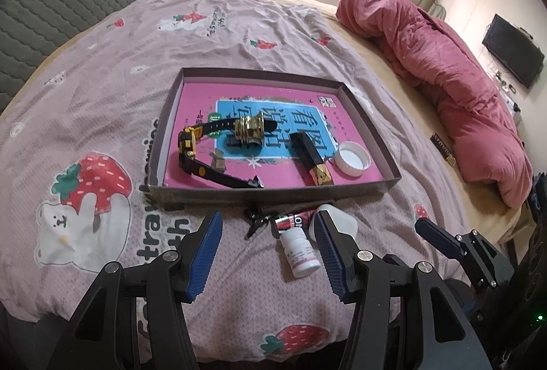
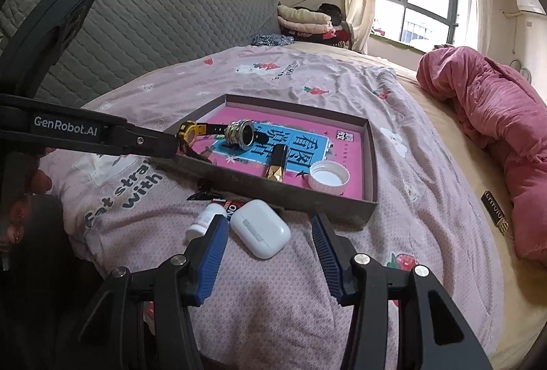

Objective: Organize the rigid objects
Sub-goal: 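Withdraw both tools from the tray toward the pill bottle and earbud case, then move left tool toward the white pill bottle while right tool approaches the earbud case, then close left tool on the pill bottle while right tool grasps the earbud case, then lift and carry the pill bottle and earbud case over the tray with both tools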

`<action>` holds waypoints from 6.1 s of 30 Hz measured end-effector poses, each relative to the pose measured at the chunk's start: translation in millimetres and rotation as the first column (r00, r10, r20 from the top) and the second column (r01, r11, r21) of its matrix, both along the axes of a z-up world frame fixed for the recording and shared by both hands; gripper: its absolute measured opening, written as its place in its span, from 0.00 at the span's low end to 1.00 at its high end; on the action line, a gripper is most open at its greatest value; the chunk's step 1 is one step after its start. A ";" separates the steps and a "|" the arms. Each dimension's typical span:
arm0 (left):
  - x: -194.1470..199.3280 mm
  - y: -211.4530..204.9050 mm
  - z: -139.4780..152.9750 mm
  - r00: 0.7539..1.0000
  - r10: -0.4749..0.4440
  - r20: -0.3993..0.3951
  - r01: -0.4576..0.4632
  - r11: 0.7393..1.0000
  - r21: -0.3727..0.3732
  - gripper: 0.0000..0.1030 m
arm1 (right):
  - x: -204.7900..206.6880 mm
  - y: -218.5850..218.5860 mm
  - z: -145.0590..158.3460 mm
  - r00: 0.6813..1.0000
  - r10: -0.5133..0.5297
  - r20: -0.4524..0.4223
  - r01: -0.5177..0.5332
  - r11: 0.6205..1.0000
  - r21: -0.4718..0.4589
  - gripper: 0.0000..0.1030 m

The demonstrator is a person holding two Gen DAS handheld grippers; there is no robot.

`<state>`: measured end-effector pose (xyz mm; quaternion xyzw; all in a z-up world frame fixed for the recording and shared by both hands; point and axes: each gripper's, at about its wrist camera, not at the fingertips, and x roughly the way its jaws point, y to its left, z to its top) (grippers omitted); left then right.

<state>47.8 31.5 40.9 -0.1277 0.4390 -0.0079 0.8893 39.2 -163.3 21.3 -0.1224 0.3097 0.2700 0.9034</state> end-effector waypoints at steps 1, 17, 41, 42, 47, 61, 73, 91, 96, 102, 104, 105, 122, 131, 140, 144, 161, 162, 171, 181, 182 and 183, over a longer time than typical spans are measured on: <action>-0.1 -0.6 -0.7 1.000 -0.001 -0.003 0.001 1.000 0.001 0.56 | -1.0 0.5 -0.9 1.000 0.003 -0.001 -0.003 1.000 -0.004 0.49; -0.1 -8.8 -16.1 0.998 -0.025 -0.057 0.026 1.000 0.007 0.56 | 3.8 -2.2 -10.6 0.998 -0.001 -0.067 0.001 1.000 0.005 0.49; 22.4 -39.8 -65.8 0.977 -0.057 -0.205 0.061 0.998 0.012 0.62 | 18.6 0.2 -31.1 0.993 0.001 -0.115 -0.005 0.999 -0.035 0.49; 24.1 -40.6 -68.7 0.976 -0.057 -0.211 0.062 0.998 0.016 0.62 | 19.2 0.2 -31.7 0.993 0.002 -0.114 -0.006 0.999 -0.035 0.49; 30.0 -40.8 -79.2 0.972 -0.039 -0.233 0.050 0.998 0.040 0.62 | 28.4 4.7 -40.4 0.993 0.003 -0.118 -0.009 0.999 -0.053 0.49; 25.5 -24.4 -82.3 0.977 -0.037 -0.211 0.043 0.999 0.024 0.62 | 43.7 19.3 -63.2 0.993 0.047 -0.109 -0.057 0.994 -0.088 0.49; 27.8 -22.8 -85.4 0.977 -0.033 -0.211 0.037 0.999 0.014 0.62 | 56.4 34.4 -74.3 0.993 0.098 -0.069 -0.104 0.989 -0.102 0.60; 40.6 -29.4 -88.9 0.980 -0.036 -0.197 0.050 0.997 0.065 0.53 | 64.1 38.7 -78.7 0.990 0.128 -0.067 -0.134 0.987 -0.089 0.46; 42.3 -28.9 -87.0 0.982 -0.028 -0.187 0.041 0.997 0.065 0.32 | 64.9 35.6 -77.0 0.988 0.133 -0.079 -0.138 0.988 -0.067 0.46; 40.2 -27.1 -86.1 0.982 -0.042 -0.185 0.050 0.998 0.037 0.26 | 64.7 31.9 -74.3 0.988 0.130 -0.083 -0.134 0.990 -0.050 0.46; 38.3 -25.6 -85.3 0.982 -0.043 -0.184 0.048 0.999 0.025 0.26 | 64.5 29.7 -72.7 0.989 0.126 -0.081 -0.130 0.990 -0.046 0.46; 37.5 -25.4 -84.6 0.982 -0.044 -0.185 0.049 0.999 0.023 0.26 | 64.3 28.5 -71.9 0.989 0.126 -0.083 -0.130 0.991 -0.041 0.46; 23.4 -32.3 -52.5 0.992 -0.061 -0.111 0.065 0.997 0.040 0.26 | 53.6 -2.0 -40.2 0.996 0.063 -0.060 -0.059 0.996 0.068 0.46; 15.9 -31.3 -34.4 0.997 -0.051 -0.065 0.054 0.997 0.047 0.26 | 53.6 -16.4 -24.3 0.998 0.003 -0.056 0.005 0.992 0.128 0.46; 10.1 -30.2 -14.6 0.999 -0.049 -0.014 0.049 0.997 0.061 0.26 | 44.2 -26.2 -3.8 0.999 -0.051 -0.007 0.051 0.983 0.174 0.46; 8.3 -27.4 -7.3 0.999 -0.043 0.014 0.042 0.997 0.063 0.26 | 44.6 -28.3 1.4 0.996 -0.087 0.010 0.084 0.981 0.177 0.46; 13.4 -15.8 17.8 0.994 0.002 0.113 -0.010 0.998 0.064 0.26 | 46.4 -24.3 24.6 0.980 -0.155 0.122 0.131 0.974 0.183 0.46; 14.2 -15.9 17.9 0.993 0.005 0.115 -0.012 0.998 0.062 0.26 | 46.5 -22.9 24.7 0.980 -0.154 0.127 0.130 0.975 0.179 0.46; 20.3 -17.8 11.3 0.994 0.005 0.109 -0.011 0.999 0.053 0.26 | 47.6 -17.6 22.7 0.977 -0.144 0.156 0.122 0.982 0.144 0.46; 30.4 -13.9 0.0 0.995 0.017 0.095 -0.022 0.999 0.047 0.26 | 61.2 -25.4 18.2 0.975 -0.173 0.143 0.150 0.976 0.158 0.46; 32.0 -13.3 -1.1 0.995 0.017 0.094 -0.022 0.999 0.046 0.26 | 62.8 -25.6 17.3 0.975 -0.172 0.140 0.150 0.976 0.157 0.46; 34.1 -13.2 -2.1 0.995 0.017 0.094 -0.022 0.999 0.048 0.26 | 63.9 -25.8 15.8 0.975 -0.174 0.138 0.152 0.976 0.156 0.46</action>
